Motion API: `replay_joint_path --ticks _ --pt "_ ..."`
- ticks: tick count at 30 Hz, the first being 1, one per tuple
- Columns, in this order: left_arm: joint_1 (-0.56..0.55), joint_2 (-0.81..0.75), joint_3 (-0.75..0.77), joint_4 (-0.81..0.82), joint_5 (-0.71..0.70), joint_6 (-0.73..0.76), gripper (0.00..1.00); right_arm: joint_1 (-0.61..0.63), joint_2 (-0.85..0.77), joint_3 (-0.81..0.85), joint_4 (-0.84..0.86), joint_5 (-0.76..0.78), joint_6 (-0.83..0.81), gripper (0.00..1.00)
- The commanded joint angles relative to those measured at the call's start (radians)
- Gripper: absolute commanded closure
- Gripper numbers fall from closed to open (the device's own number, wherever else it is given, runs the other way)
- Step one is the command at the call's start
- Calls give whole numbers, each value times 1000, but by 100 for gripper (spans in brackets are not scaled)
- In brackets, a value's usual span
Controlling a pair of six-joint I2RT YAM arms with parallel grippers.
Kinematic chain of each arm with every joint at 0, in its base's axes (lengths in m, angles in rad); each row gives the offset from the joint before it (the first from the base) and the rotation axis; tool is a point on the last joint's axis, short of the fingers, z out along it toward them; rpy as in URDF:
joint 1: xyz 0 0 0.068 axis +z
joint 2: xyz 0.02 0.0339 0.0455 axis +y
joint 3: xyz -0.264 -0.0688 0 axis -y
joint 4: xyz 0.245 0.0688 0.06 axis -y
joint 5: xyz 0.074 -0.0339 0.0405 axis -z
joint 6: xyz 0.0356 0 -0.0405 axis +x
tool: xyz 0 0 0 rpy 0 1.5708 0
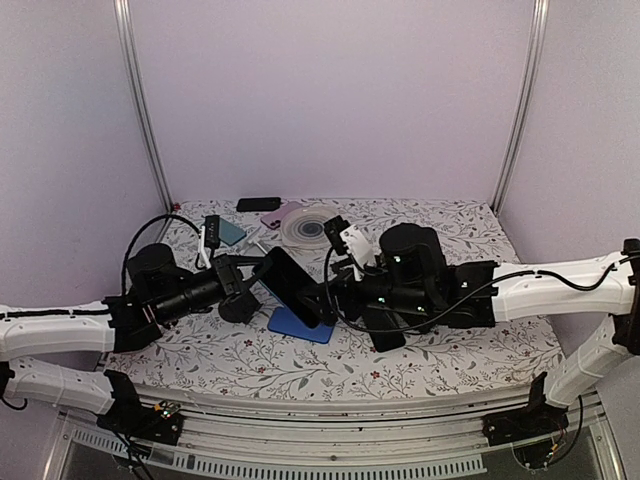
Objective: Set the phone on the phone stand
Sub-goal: Pass from the right arm to the left, then pass from the left arm to the right
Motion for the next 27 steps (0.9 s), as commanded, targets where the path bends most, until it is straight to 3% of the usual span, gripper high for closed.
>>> replay_joint_path --ticks 1,8,15,27 --pt "-9 -81 -42 146 -24 40 100 -15 -100 -95 205 -145 86 1" --pt "-9 -119 -111 374 26 16 100 -19 -164 -214 454 -255 293 9" --pt "-19 -126 -150 524 33 4 100 -19 -200 -315 594 -167 440 18" --pt "-56 -37 -121 631 22 4 100 -16 -50 -316 852 -308 551 39"
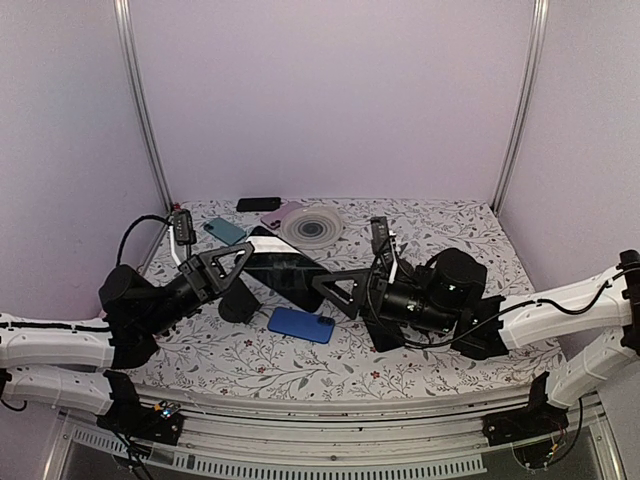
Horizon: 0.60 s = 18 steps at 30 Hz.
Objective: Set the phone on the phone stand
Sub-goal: Pass from the left arm to the right
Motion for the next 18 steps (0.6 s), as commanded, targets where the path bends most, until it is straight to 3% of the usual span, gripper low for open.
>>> replay_joint_path --ticks 1,6,11,15,18 --pt "-23 33 31 131 -2 -7 100 0 55 24 145 -76 59 42" --pt "-32 53 28 158 -13 -10 100 4 84 34 182 -93 85 63" --pt "-33 57 24 153 -18 -10 100 4 70 32 178 -78 82 93" --pt "-35 60 18 147 -24 -10 100 4 50 28 154 -62 66 97" --pt "-34 62 16 134 -26 -6 87 3 32 23 139 -45 54 98"
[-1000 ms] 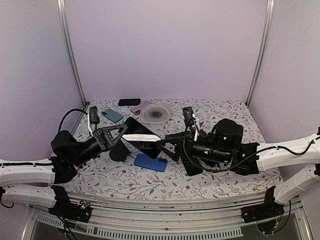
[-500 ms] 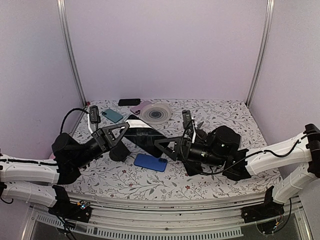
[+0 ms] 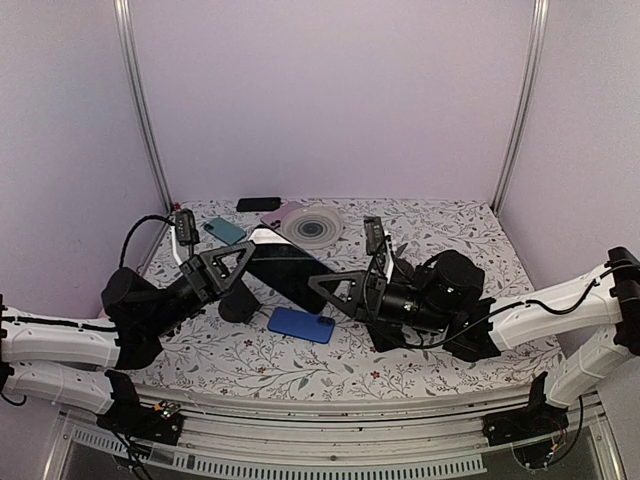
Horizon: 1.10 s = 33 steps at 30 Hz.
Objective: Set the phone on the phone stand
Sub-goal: Pass from the left arm to the right, then pass from the right arm to the left
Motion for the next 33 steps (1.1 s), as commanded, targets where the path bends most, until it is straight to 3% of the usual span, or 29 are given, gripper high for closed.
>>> replay_joint_path --ticks 1,8,13,18,24,33 --pt "-7 4 15 14 -30 18 83 1 -43 16 -22 41 -47 98" --pt "-5 -26 11 -155 -93 48 29 -23 -116 6 -192 132 -105 98" --pt "-3 -90 13 -329 -163 97 6 -64 -195 -17 -308 153 -141 98" --pt "8 -160 63 -553 -221 190 3 -121 -270 -7 -469 111 -220 98" --pt "15 -225 185 -827 -237 408 4 -164 -343 43 -715 56 -379 98" --pt "14 -161 382 -1041 6 642 6 -164 -442 76 -950 -81 -560 98"
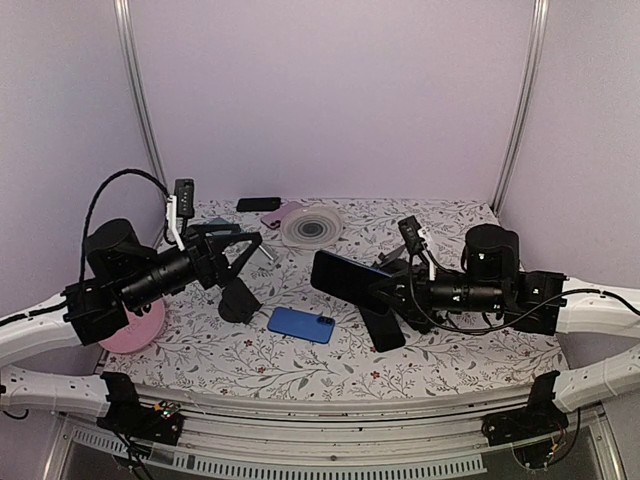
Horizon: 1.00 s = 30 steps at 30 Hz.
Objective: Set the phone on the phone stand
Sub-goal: Pass from the right arm to the left
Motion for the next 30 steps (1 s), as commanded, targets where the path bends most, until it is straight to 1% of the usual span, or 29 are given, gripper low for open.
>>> replay_joint_path --ticks 1,7,11,13,14,17,20,25,30 --pt "4 67 84 -172 157 152 6 -3 -70 56 -95 -108 -119 98" --pt "-7 151 165 -264 291 229 13 -3 -84 82 -215 -216 -173 98" --pt "-18 173 192 -308 374 262 18 -1 -60 65 -220 -349 -199 98" --pt "-21 188 197 -323 429 272 20 4 -37 63 -219 -387 -201 98" --pt "-25 196 198 -331 450 274 23 11 -23 65 -222 -396 -202 98" --pt "-39 227 199 -358 476 273 32 39 25 82 -245 -414 -224 98" --pt "-64 254 192 -367 507 265 36 57 73 97 -254 -446 -247 98" --pt "-136 308 197 -372 519 264 40 66 159 138 -301 -469 -280 98" --pt "-165 365 197 -375 517 270 42 79 191 158 -324 -485 -303 98"
